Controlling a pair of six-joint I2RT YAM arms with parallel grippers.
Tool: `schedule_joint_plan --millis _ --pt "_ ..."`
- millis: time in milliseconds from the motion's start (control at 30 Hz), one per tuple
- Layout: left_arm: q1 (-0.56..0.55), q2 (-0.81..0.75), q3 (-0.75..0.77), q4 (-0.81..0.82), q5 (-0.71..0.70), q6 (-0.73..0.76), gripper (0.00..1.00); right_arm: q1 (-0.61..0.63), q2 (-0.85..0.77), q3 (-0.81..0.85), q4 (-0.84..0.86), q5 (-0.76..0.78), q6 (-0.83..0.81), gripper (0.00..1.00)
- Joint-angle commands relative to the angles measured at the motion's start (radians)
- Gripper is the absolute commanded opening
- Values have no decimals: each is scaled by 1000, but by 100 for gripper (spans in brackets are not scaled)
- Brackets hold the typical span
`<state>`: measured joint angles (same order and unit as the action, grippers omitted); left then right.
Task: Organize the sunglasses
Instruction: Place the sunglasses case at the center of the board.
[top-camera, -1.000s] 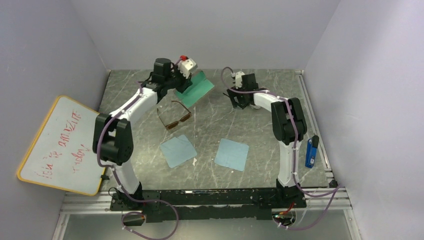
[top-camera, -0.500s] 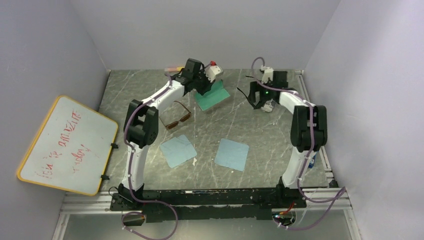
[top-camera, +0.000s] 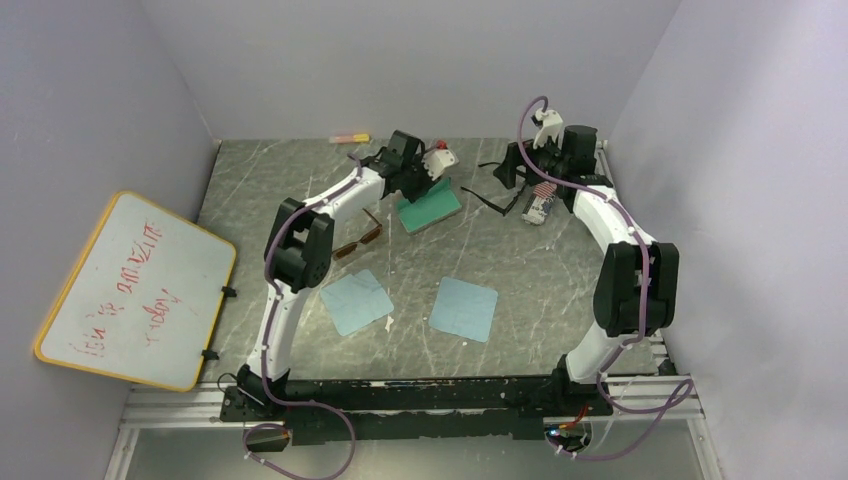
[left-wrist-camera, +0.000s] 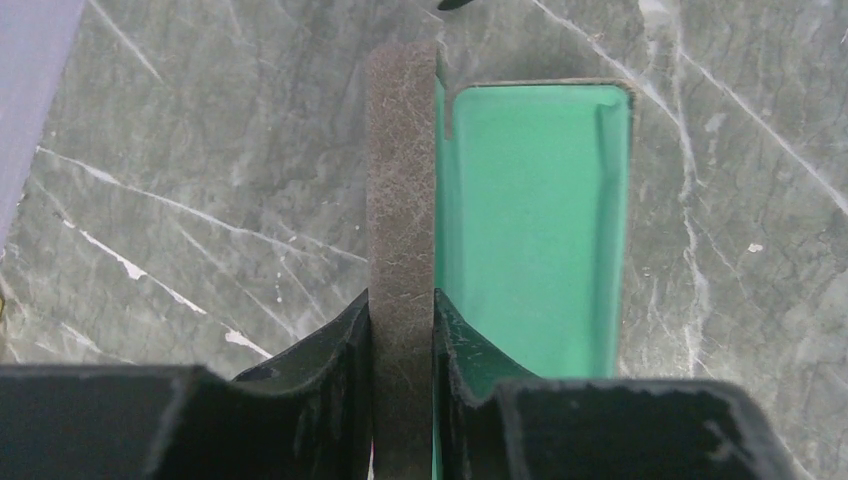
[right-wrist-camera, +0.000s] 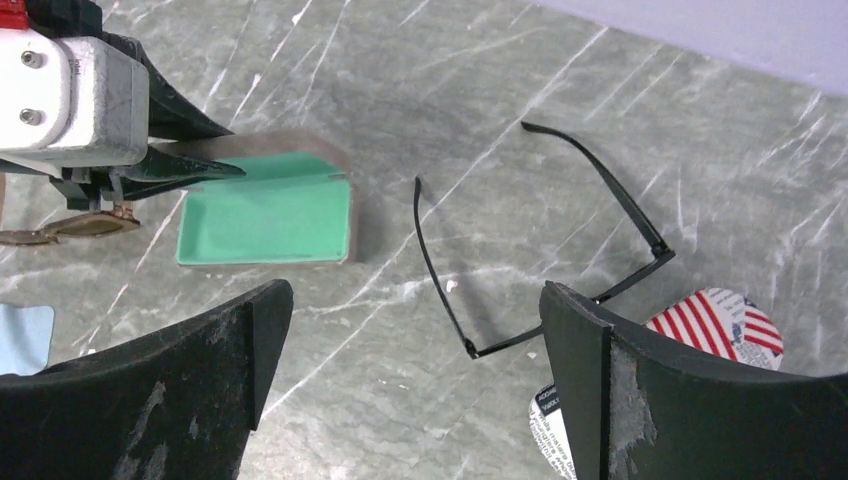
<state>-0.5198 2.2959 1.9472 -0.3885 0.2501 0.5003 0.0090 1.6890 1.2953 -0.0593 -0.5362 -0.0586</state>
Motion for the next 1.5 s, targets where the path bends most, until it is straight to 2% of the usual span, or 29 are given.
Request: schedule_joint_plan --millis 0,200,267,433,500,533,733,900,1000,1133,1467 --pt "-9 -4 29 17 -27 30 31 -4 -6 -18 41 -29 13 100" --pt "-17 0 16 17 -37 32 39 -4 -18 -26 54 -30 11 100" --pt "-17 -3 19 21 -43 27 45 -4 -21 -30 55 -30 11 100" --pt "-15 -34 29 30 -81 7 76 -4 -22 -32 55 -29 12 100" --pt "-17 -59 10 44 -90 -1 94 -4 -26 -38 55 -30 15 100" --pt "-17 -75 1 49 -93 -4 96 -4 -28 -40 73 -29 16 100" --pt "-24 -193 -30 -13 -2 3 96 -4 -38 -36 76 -8 17 100" --pt "-116 -335 -230 39 -64 69 97 -4 -45 -42 80 2 12 100" --pt "-150 -370 -312 50 -57 78 93 -4 -50 -45 79 -3 13 100" --pt "-175 -347 -364 90 -116 78 90 -4 -62 -47 69 -14 14 100" --pt "-203 -225 -379 195 -263 114 83 -4 -98 -86 85 -52 28 100"
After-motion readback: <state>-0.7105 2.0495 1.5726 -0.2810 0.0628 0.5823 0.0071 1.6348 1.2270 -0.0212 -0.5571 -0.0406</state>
